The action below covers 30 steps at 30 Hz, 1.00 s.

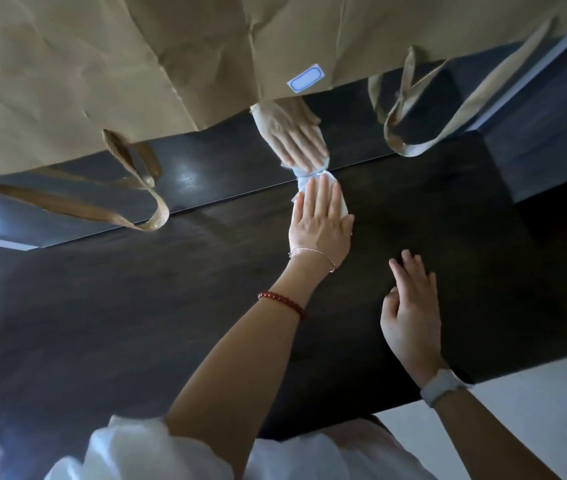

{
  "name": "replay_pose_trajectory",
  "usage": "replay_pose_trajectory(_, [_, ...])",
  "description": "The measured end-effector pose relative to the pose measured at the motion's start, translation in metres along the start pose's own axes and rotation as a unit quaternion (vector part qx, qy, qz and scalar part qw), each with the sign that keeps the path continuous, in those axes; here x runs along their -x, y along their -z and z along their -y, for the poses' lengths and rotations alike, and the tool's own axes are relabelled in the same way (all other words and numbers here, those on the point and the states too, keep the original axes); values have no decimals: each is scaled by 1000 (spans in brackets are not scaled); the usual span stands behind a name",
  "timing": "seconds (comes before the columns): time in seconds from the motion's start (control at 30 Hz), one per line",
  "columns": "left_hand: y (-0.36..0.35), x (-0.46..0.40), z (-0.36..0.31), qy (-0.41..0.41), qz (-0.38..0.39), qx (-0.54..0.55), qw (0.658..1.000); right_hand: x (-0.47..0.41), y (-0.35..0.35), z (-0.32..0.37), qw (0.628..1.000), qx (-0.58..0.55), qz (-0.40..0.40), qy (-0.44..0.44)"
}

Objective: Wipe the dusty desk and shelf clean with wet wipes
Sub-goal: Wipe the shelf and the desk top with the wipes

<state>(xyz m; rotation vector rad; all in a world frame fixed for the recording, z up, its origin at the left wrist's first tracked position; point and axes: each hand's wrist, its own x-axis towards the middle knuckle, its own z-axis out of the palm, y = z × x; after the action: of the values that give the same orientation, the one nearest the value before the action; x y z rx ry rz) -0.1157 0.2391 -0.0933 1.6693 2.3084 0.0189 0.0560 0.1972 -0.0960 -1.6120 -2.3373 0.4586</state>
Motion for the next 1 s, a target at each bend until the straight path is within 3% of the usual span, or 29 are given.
replay_pose_trajectory(0.1, [-2,18,30,23,-27,16,999,-2,-5,13,1000,-10,6,-20])
replay_pose_trajectory(0.27, [-1,98,124,171,-27,27,985,1,-18,42,999,-15,40,16])
replay_pose_trajectory(0.47, [9,191,246,370,-38,52,927,14,-34,81,994,-31,81,69])
replay_pose_trajectory(0.6, [7,194,248,439,-64,65,894,25,-37,89,992,-29,87,86])
replay_pose_trajectory(0.67, [4,181,222,403,-65,57,911,27,-37,90,992,-49,80,85])
replay_pose_trajectory(0.8, [-7,150,142,238,-53,31,969,26,-29,82,994,-72,64,46])
replay_pose_trajectory(1.0, [-16,100,50,62,-10,1,998,30,-4,18,995,74,60,24])
